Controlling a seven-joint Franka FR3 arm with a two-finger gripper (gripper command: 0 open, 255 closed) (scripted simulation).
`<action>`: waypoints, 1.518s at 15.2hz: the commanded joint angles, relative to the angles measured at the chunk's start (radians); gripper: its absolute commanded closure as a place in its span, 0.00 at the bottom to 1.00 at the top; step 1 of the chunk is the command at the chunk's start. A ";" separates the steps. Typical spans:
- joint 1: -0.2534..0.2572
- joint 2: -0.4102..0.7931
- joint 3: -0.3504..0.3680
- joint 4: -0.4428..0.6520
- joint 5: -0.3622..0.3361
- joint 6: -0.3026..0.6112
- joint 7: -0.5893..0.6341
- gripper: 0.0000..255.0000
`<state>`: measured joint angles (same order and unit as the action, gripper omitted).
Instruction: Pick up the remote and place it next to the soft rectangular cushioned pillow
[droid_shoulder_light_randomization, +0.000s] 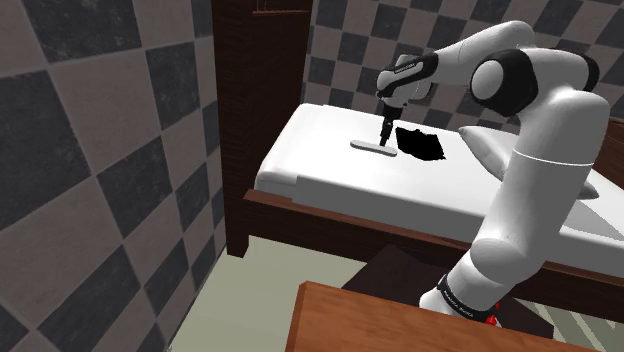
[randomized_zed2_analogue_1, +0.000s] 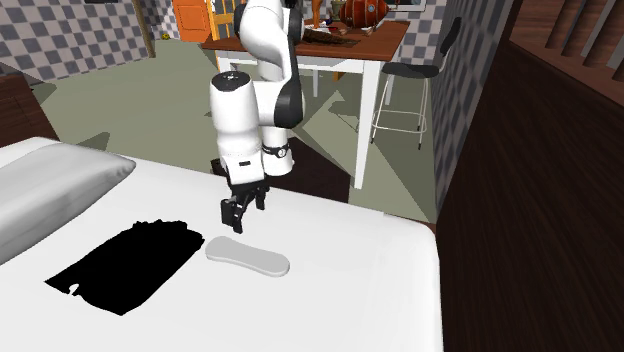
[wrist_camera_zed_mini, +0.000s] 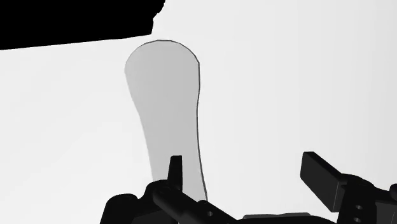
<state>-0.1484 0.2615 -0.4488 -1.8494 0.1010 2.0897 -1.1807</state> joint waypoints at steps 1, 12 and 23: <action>-0.029 0.087 0.010 0.084 0.043 -0.001 -0.057 0.00; -0.082 0.241 0.043 0.170 0.108 0.062 -0.132 0.00; -0.082 0.241 0.043 0.170 0.108 0.062 -0.132 1.00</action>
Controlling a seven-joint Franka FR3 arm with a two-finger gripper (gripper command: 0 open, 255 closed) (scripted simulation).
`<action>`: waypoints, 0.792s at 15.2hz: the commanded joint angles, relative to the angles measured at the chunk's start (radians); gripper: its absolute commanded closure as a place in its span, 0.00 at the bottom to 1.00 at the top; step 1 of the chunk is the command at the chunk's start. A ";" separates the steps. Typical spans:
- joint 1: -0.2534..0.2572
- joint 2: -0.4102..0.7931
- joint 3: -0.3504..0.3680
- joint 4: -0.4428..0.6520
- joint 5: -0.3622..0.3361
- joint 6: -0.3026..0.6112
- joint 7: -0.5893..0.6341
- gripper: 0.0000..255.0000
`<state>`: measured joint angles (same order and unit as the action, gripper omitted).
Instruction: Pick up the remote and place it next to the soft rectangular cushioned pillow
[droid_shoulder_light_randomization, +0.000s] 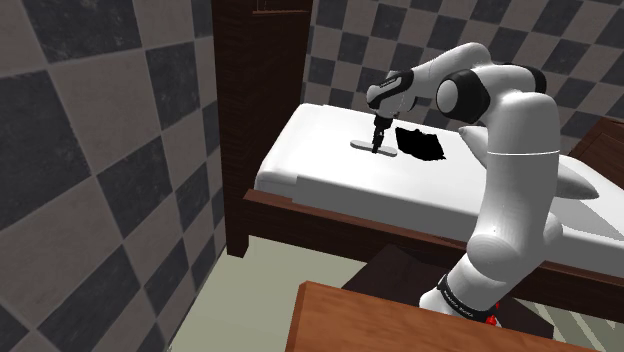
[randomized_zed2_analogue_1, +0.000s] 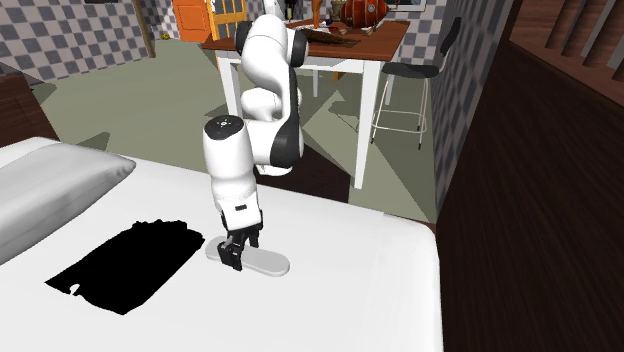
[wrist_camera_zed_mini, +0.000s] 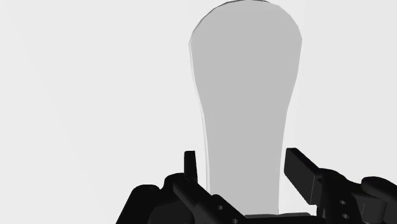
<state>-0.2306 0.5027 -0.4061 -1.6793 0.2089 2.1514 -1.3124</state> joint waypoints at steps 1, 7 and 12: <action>0.000 0.000 0.000 0.000 0.000 0.000 0.000 1.00; 0.001 -0.007 -0.002 0.004 -0.003 -0.010 0.002 1.00; 0.005 -0.035 -0.010 0.031 -0.018 -0.064 0.010 1.00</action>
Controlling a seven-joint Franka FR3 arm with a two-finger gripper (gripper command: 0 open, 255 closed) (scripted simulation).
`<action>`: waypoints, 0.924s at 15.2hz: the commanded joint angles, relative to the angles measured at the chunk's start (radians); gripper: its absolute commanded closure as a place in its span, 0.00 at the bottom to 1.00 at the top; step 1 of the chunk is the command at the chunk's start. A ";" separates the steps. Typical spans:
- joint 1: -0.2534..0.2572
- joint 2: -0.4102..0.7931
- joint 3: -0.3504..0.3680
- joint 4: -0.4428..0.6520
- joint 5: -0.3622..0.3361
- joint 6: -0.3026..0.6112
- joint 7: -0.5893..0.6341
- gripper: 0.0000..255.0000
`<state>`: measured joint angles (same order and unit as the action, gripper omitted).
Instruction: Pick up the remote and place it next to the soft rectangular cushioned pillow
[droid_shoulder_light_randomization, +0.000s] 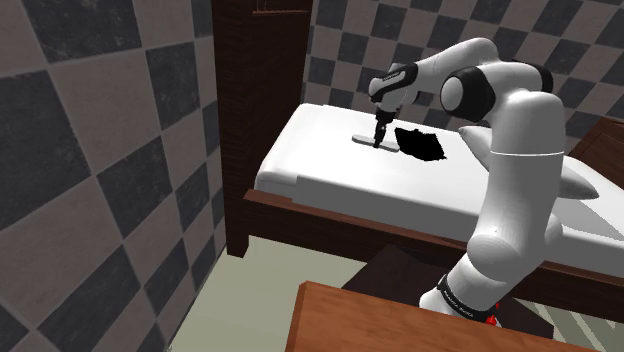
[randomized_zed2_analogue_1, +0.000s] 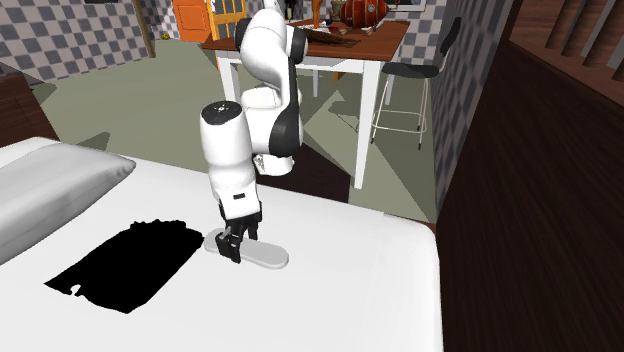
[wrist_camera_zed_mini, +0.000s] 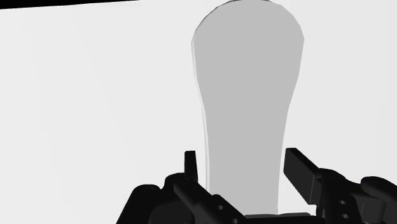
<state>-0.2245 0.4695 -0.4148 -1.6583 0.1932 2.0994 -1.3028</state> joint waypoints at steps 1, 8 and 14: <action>0.000 -0.008 -0.003 0.016 -0.005 -0.023 0.002 1.00; 0.003 -0.040 -0.011 0.065 -0.021 -0.102 0.012 1.00; 0.003 -0.060 -0.017 0.118 -0.032 -0.173 0.019 1.00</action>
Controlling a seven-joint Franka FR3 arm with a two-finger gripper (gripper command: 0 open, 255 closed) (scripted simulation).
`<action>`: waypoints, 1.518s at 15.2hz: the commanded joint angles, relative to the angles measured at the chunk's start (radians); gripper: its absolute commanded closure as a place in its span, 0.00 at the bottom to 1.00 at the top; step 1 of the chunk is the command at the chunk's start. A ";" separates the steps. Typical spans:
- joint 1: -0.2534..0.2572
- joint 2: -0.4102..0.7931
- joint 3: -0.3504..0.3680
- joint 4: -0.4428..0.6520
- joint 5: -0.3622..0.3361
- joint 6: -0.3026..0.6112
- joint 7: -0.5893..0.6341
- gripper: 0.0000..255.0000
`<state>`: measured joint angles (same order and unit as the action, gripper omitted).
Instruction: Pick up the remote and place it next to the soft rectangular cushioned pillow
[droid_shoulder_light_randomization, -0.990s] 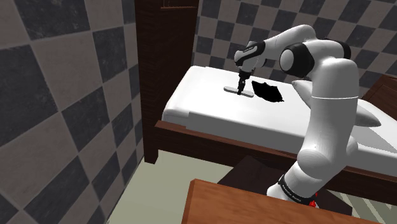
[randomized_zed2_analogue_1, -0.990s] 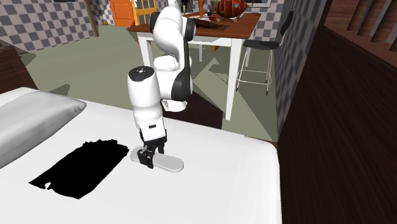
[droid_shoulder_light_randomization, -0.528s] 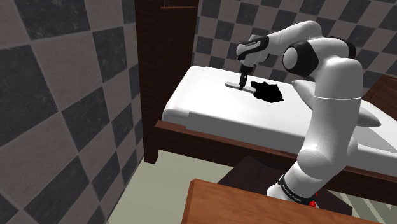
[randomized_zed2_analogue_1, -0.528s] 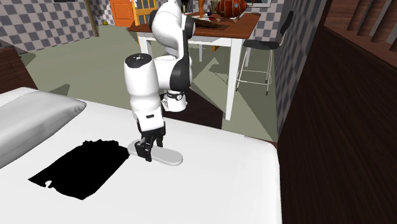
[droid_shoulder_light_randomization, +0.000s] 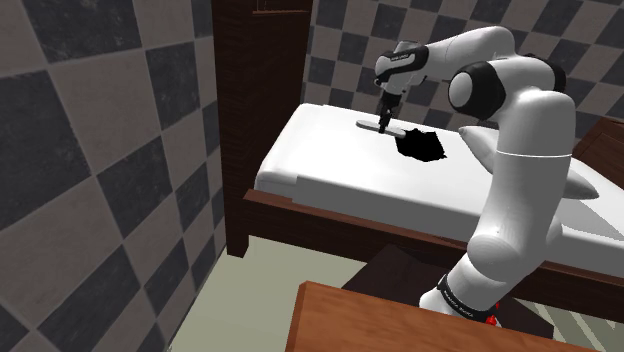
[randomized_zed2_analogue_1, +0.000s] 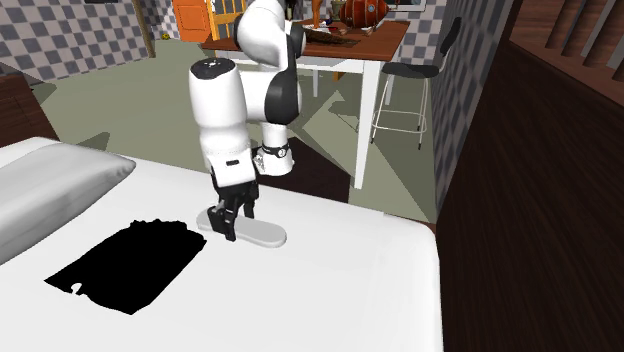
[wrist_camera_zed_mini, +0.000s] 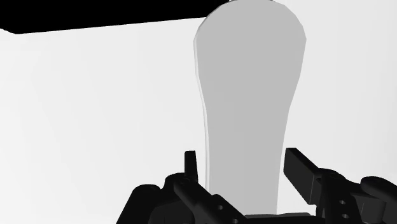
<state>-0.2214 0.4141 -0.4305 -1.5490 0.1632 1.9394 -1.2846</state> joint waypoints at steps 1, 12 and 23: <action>-0.001 -0.007 -0.002 0.019 -0.004 -0.025 0.002 1.00; -0.009 -0.020 -0.008 0.150 -0.013 -0.167 0.009 1.00; -0.036 -0.113 -0.039 0.105 -0.043 -0.211 -0.049 1.00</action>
<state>-0.2521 0.3189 -0.4631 -1.4132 0.1260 1.7158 -1.3186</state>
